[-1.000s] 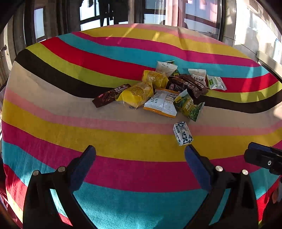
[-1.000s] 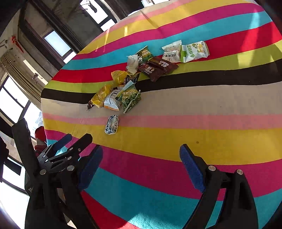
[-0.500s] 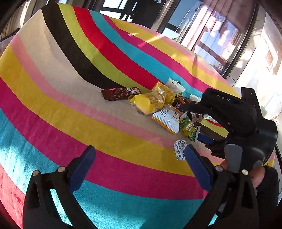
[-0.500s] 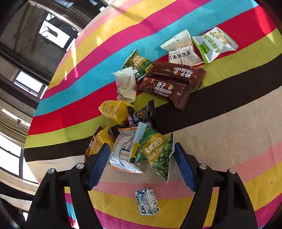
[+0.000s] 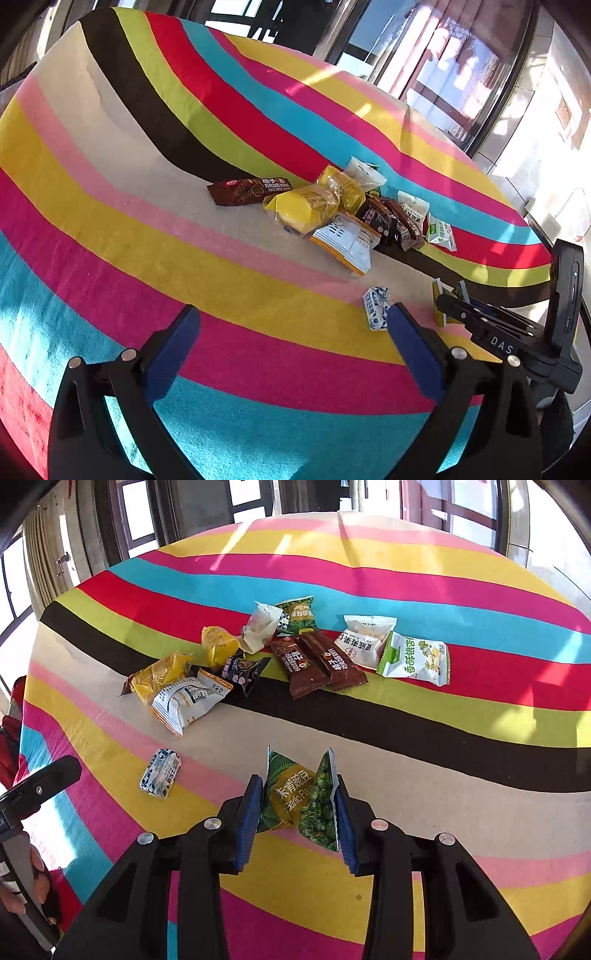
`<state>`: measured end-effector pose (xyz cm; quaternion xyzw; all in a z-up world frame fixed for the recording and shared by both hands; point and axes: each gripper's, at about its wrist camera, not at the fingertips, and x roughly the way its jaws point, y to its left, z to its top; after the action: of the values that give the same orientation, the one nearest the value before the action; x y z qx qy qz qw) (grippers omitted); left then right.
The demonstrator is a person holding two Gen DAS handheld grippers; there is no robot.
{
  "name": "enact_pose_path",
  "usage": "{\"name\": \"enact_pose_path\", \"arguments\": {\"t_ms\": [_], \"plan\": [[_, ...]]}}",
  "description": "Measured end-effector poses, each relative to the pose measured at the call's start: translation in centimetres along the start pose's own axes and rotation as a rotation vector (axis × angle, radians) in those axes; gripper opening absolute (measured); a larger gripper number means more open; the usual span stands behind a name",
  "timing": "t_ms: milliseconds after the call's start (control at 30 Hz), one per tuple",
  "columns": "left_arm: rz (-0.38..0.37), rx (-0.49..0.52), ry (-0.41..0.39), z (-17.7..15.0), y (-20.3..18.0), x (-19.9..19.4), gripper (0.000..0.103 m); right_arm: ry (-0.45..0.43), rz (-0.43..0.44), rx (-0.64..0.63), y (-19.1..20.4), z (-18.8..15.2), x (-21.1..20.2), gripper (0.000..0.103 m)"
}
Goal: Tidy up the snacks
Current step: 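Return to the table and grasp the green pea snack packet with the right tool, then grasp the blue-white milk carton with the left tool while the right tool holds the green packet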
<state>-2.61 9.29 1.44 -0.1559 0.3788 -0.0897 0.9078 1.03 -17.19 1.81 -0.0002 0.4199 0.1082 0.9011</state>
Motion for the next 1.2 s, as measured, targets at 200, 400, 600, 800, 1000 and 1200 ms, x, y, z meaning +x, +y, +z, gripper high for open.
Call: {"name": "enact_pose_path", "arguments": {"t_ms": [200, 400, 600, 800, 1000, 1200], "plan": [[0.024, -0.009, 0.009, 0.0, 0.1, 0.3, 0.101, 0.038, -0.029, 0.059, -2.2, -0.5, 0.5, 0.055], [0.043, -0.013, 0.045, 0.0, 0.2, 0.9, 0.101, 0.034, -0.09, 0.068, -2.2, -0.7, 0.3, 0.047], [0.113, 0.078, 0.104, 0.0, -2.0, 1.9, 0.101, -0.015, -0.053, 0.112, -3.1, -1.4, -0.8, 0.035], [0.121, 0.315, 0.11, -0.4, -8.1, 3.4, 0.101, -0.025, -0.037, 0.118, -3.1, -1.4, -0.9, 0.035], [0.04, 0.39, 0.215, -0.1, -10.1, 6.5, 0.078, -0.028, 0.011, 0.166, -3.9, -1.6, -0.8, 0.035], [-0.002, 0.432, 0.207, -0.8, -10.5, 5.6, 0.021, -0.041, 0.053, 0.201, -4.6, -1.7, -1.0, 0.035]]}}
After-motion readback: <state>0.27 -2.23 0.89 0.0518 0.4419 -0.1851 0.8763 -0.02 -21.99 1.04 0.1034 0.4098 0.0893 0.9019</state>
